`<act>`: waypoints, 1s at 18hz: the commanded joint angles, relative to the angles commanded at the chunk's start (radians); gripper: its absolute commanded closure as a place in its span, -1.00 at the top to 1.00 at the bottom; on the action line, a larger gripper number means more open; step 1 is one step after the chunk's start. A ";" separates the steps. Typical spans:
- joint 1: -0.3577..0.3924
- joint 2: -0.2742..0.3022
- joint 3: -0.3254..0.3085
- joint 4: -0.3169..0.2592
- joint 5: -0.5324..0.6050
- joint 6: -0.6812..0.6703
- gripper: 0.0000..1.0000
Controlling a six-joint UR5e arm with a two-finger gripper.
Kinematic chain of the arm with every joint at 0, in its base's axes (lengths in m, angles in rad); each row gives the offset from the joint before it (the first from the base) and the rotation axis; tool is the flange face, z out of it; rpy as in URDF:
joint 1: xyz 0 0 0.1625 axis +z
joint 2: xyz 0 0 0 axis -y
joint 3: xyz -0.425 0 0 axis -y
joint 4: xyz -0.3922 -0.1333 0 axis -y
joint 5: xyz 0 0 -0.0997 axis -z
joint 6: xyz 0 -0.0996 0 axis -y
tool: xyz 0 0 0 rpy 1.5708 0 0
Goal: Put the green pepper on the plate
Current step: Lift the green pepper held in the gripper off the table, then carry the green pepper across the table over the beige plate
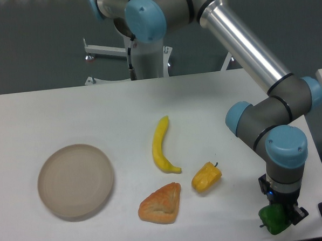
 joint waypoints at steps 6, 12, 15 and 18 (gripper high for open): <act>-0.003 0.031 -0.024 -0.008 -0.009 -0.006 -0.62; -0.067 0.188 -0.223 -0.012 -0.012 -0.179 -0.62; -0.103 0.311 -0.366 -0.006 -0.054 -0.286 -0.62; -0.170 0.406 -0.431 -0.011 -0.107 -0.458 -0.63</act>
